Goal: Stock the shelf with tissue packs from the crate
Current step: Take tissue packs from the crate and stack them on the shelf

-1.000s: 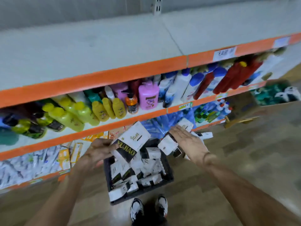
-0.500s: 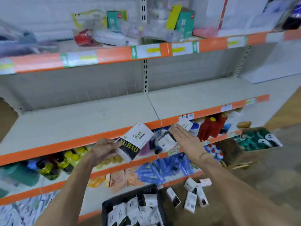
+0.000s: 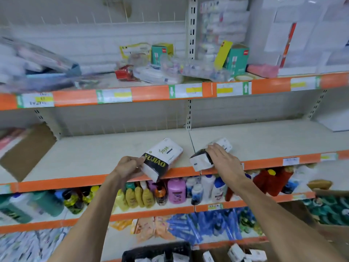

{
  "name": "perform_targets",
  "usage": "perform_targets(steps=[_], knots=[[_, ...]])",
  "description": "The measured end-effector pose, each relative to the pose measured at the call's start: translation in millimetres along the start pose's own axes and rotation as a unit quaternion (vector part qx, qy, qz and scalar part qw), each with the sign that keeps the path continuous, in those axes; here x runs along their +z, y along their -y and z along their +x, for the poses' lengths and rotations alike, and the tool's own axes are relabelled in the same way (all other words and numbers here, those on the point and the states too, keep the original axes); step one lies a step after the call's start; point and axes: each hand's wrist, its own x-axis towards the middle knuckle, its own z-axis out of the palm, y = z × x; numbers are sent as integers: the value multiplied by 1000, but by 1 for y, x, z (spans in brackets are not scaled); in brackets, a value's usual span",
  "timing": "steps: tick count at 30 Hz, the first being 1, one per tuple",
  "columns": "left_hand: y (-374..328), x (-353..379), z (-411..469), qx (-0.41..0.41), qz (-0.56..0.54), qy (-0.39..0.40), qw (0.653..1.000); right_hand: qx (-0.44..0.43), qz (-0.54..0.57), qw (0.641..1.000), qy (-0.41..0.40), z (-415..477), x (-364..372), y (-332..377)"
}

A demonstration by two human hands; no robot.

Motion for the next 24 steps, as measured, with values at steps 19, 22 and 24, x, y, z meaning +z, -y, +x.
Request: perform_targets(steps=[19,22,24], knots=[[8,10,116,-48,-21,-94,994,-31,25,999,4,103,64,-17],[13,24,125,-45,9,-122,991,-37,60,997,24,114,81,-28],[17,31,129,-47,32,-133,989,-62,79,994,30,121,88,-35]])
